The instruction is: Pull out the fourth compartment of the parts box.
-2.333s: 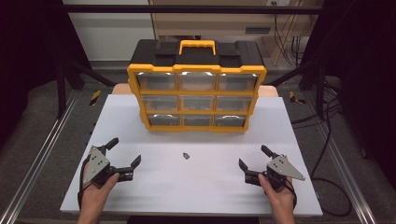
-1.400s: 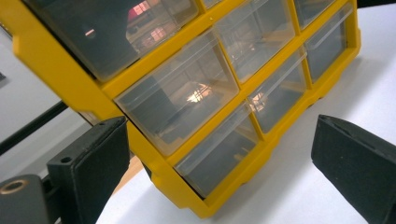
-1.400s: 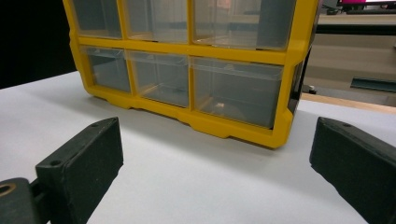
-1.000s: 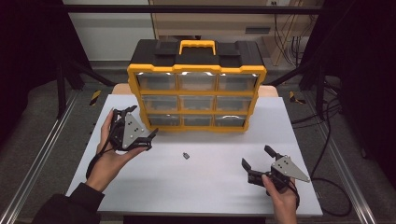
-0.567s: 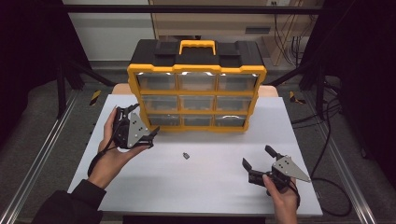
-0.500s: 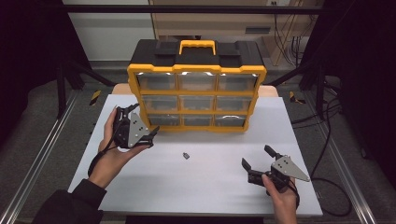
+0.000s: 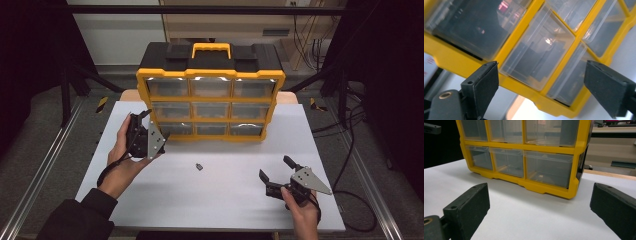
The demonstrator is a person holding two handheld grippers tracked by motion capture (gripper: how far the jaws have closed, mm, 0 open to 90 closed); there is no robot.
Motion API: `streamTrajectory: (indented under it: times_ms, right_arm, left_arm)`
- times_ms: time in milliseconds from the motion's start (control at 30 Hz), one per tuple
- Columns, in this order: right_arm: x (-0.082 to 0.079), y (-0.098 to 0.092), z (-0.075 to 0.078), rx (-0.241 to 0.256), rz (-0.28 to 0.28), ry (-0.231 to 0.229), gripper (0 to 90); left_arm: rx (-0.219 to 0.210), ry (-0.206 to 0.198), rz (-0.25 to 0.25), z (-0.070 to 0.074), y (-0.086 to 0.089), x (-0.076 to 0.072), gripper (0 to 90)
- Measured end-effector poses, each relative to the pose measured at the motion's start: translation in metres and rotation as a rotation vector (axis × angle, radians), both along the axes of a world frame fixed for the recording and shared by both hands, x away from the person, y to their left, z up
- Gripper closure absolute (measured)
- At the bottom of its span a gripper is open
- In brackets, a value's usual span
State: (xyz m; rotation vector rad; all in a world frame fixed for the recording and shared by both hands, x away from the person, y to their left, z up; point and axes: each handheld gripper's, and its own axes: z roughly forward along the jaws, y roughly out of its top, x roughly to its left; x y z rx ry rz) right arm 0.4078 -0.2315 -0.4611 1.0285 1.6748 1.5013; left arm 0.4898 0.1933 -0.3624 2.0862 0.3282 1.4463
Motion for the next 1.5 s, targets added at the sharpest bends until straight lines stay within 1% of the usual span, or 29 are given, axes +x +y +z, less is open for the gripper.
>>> streamTrajectory:
  times_ms: [33,100,133,233,333,433,467,500,533,567,600,633,667,700,733,767,800,833,867,900,967,1000,1033,1067,1133,1233,1333,1433,1500]
  right_arm:
    - [0.0,0.0,0.0,0.0,0.0,0.0,3.0]
    - [-0.001,-0.001,0.001,-0.001,-0.002,-0.004,3.0]
    - [-0.001,-0.002,0.001,0.0,-0.005,-0.004,3.0]
    - [-0.002,-0.002,0.001,0.004,-0.007,0.0,3.0]
    - [-0.002,-0.003,0.001,0.007,-0.011,-0.001,2.9]
    - [-0.001,-0.002,0.0,0.002,-0.007,0.0,3.0]
    - [0.0,-0.002,0.0,0.0,-0.004,0.002,3.0]
    - [0.0,-0.002,0.0,0.0,-0.004,0.002,3.0]
    - [0.0,-0.002,0.0,0.0,-0.004,0.001,3.0]
    - [0.0,-0.002,0.0,0.0,-0.004,0.001,3.0]
    - [0.0,-0.002,0.0,0.001,-0.005,-0.001,3.0]
    - [-0.001,-0.002,0.0,0.001,-0.005,-0.001,3.0]
    - [-0.001,-0.002,0.0,0.002,-0.004,0.0,3.0]
    - [-0.001,-0.002,0.0,0.002,-0.004,0.0,3.0]
    - [-0.001,-0.002,0.0,0.002,-0.005,0.0,3.0]
    - [0.0,-0.002,0.0,0.002,-0.006,0.001,3.0]
    - [0.0,-0.002,0.0,0.001,-0.005,0.002,3.0]
    - [0.0,-0.001,0.0,0.002,-0.004,0.004,3.0]
    - [0.0,-0.001,0.0,0.001,-0.004,0.003,3.0]
    - [0.0,-0.001,0.0,-0.002,-0.002,0.004,2.9]
    - [0.0,-0.001,0.0,0.0,-0.002,0.003,3.0]
    - [0.0,-0.002,-0.001,0.003,-0.004,0.007,2.9]
    - [0.0,-0.002,-0.001,0.003,-0.004,0.007,2.9]
    - [0.0,-0.002,0.0,0.004,-0.008,0.006,2.6]
    - [0.0,-0.003,0.0,0.005,-0.009,0.006,2.6]
    - [0.0,-0.003,-0.001,0.004,-0.011,0.006,2.6]
    - [0.0,-0.004,0.0,0.005,-0.01,0.005,2.6]
    - [0.0,-0.004,0.0,0.003,-0.01,0.005,2.6]
    - [0.0,-0.004,0.0,0.004,-0.011,0.006,2.6]
  left_arm:
    - [0.0,0.0,0.0,0.0,0.0,0.0,13.2]
    - [0.035,-0.017,0.002,-0.001,-0.002,0.002,13.3]
    - [0.043,-0.02,0.0,-0.001,-0.003,0.004,15.4]
    - [0.046,-0.031,0.004,0.0,-0.005,0.007,16.8]
    - [0.077,-0.068,0.016,0.003,-0.007,0.011,18.5]
    - [0.124,-0.109,0.022,0.005,-0.01,0.012,21.6]
    - [0.136,-0.114,0.021,0.006,-0.01,0.013,24.1]
    - [0.14,-0.119,0.021,0.006,-0.011,0.014,24.1]
    - [0.153,-0.123,0.021,0.006,-0.011,0.016,27.1]
    - [0.153,-0.123,0.021,0.006,-0.011,0.016,28.7]
    - [0.17,-0.133,0.025,0.006,-0.012,0.017,28.7]
    - [0.19,-0.146,0.034,0.006,-0.011,0.02,32.0]
    - [0.19,-0.146,0.034,0.006,-0.011,0.02,34.6]
    - [0.193,-0.145,0.036,0.006,-0.01,0.022,34.6]
    - [0.204,-0.148,0.031,0.005,-0.01,0.023,39.5]
    - [0.227,-0.155,0.031,0.005,-0.01,0.025,43.6]
    - [0.255,-0.162,0.035,0.004,-0.01,0.026,45.0]
    - [0.269,-0.17,0.039,0.002,-0.011,0.027,45.9]
    - [0.277,-0.18,0.042,0.002,-0.011,0.028,46.7]
    - [0.284,-0.186,0.044,0.001,-0.011,0.029,49.5]
    - [0.291,-0.193,0.05,0.0,-0.012,0.03,50.9]
    - [0.317,-0.198,0.05,-0.002,-0.013,0.032,55.4]
    - [0.317,-0.198,0.05,-0.002,-0.013,0.032,57.8]
    - [0.339,-0.209,0.05,-0.003,-0.013,0.032,58.4]
    - [0.36,-0.221,0.06,-0.007,-0.015,0.034,59.7]
    - [0.367,-0.234,0.063,-0.007,-0.016,0.035,60.3]
    - [0.399,-0.261,0.061,-0.009,-0.017,0.035,61.6]
    - [0.414,-0.275,0.057,-0.011,-0.018,0.034,63.4]
    - [0.417,-0.275,0.052,-0.011,-0.019,0.034,64.5]
